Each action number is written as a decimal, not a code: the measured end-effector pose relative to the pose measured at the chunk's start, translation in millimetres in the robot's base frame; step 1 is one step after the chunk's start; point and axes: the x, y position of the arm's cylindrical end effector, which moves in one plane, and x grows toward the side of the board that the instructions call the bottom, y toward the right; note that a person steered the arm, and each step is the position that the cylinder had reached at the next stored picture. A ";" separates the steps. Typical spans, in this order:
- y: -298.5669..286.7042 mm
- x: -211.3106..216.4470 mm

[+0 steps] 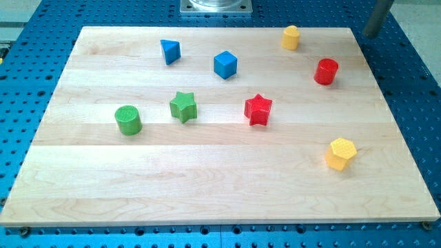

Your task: Push the green star into the green circle

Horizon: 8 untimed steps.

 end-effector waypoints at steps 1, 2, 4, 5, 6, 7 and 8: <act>0.6 7.5; -3.3 26.4; -130.1 61.6; -174.6 102.7; -245.0 141.7; -280.4 178.5; -319.6 200.0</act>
